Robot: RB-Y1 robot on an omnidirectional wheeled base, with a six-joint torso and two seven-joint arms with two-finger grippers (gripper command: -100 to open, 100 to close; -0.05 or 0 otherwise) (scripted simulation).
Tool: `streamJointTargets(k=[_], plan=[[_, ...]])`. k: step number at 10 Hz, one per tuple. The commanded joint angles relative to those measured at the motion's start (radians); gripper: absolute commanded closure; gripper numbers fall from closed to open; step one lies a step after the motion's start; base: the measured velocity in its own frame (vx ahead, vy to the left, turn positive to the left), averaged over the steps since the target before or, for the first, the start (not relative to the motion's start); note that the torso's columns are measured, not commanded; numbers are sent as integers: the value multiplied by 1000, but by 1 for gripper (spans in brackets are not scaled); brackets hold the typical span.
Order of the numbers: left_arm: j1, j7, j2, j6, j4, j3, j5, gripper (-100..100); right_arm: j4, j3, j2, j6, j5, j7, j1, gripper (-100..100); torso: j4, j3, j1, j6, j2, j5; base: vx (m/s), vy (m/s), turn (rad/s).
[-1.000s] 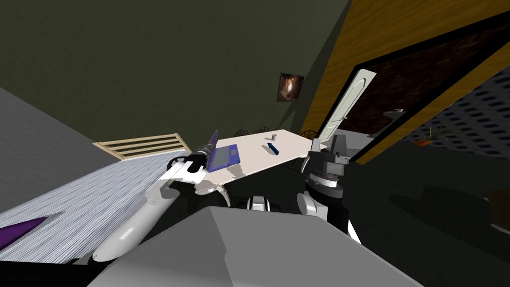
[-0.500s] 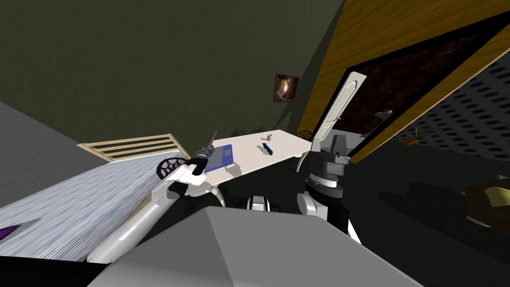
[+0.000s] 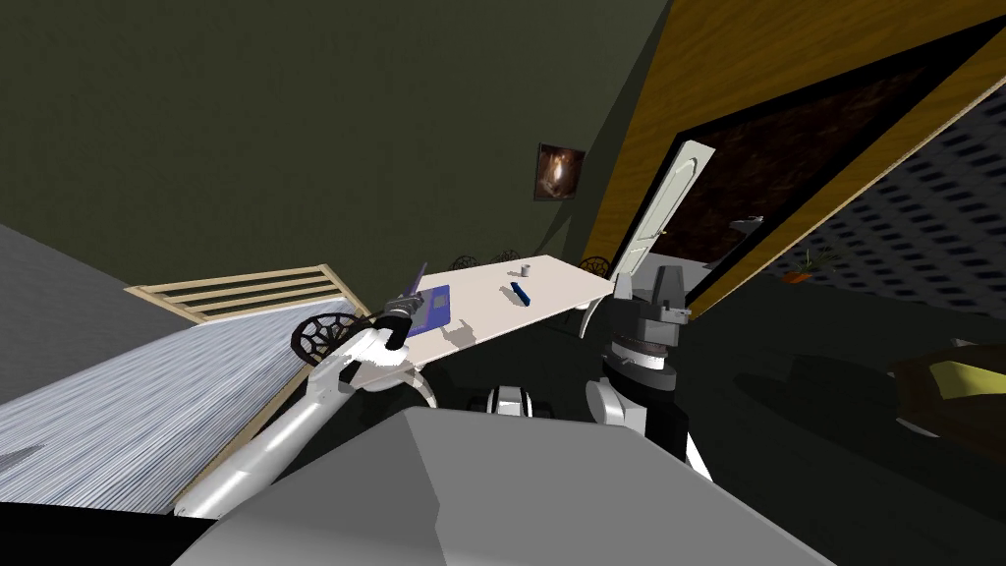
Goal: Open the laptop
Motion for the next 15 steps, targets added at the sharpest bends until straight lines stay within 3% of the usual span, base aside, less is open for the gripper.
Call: streamJointTargets(k=[1,2,3,4,5,6,7,8,9,10,11,12,13,14,15], plan=[[-14,-3,-21,-38,69,-10,-67,100,0,0,0,0,0,0,0,0,-1,0,-2,0,0,0,-11,-51,-12],[-24,-6,-34,-61,107,-17,-105,100,0,0,0,0,0,0,0,0,-1,0,-2,0,-1,0,-9,-51,-20],[-24,-6,-34,-61,114,-17,-111,100,0,0,0,0,0,0,0,0,-2,-1,-2,0,-2,0,-9,-39,-9],[-34,-10,-48,-84,156,-25,-155,100,0,0,0,0,0,0,0,0,-2,-2,0,-1,-3,0,-12,-44,-21],[-34,-10,-48,-84,159,-25,-155,100,0,0,0,0,0,0,0,0,-3,-2,0,-1,-3,1,-4,-36,-14],[-43,-13,-61,-106,201,-32,-199,100,0,0,0,0,0,0,0,0,-3,-2,1,-2,-3,1,0,-40,-22],[-43,-13,-61,-106,203,-32,-199,100,0,0,0,0,0,0,0,0,-3,-2,1,-2,-3,2,-2,-35,-1],[-53,-16,-75,-129,242,-40,-243,100,0,0,0,0,0,0,0,0,-3,-2,2,-2,-3,2,-3,-42,-12],[-53,-16,-75,-129,248,-40,-243,100,0,0,0,0,0,0,0,0,-3,-2,1,-1,-4,2,-6,-40,-14],[-63,-20,-88,-152,289,-47,-284,100,0,0,0,0,0,0,0,0,-3,-2,1,-1,-4,2,-7,-42,-17],[-63,-20,-88,-152,293,-47,-287,100,0,0,0,0,0,0,0,0,-3,-2,1,-1,-4,2,-3,-35,-12],[-73,-23,-101,-174,329,-55,-327,100,0,0,0,0,0,0,0,0,-3,-2,2,-2,-3,2,-8,-42,-1],[-73,-23,-101,-174,338,-55,-331,100,0,0,0,0,0,0,0,0,-4,-2,2,0,-5,3,-4,-35,-14],[-83,-26,-115,-197,375,-62,-361,100,0,0,0,0,0,0,0,0,-4,-2,1,0,-4,2,-2,-34,-13],[-91,-38,-87,-180,354,-50,-317,-100,0,0,0,0,0,0,0,0,-5,-2,0,0,-4,3,-5,-35,-3]])
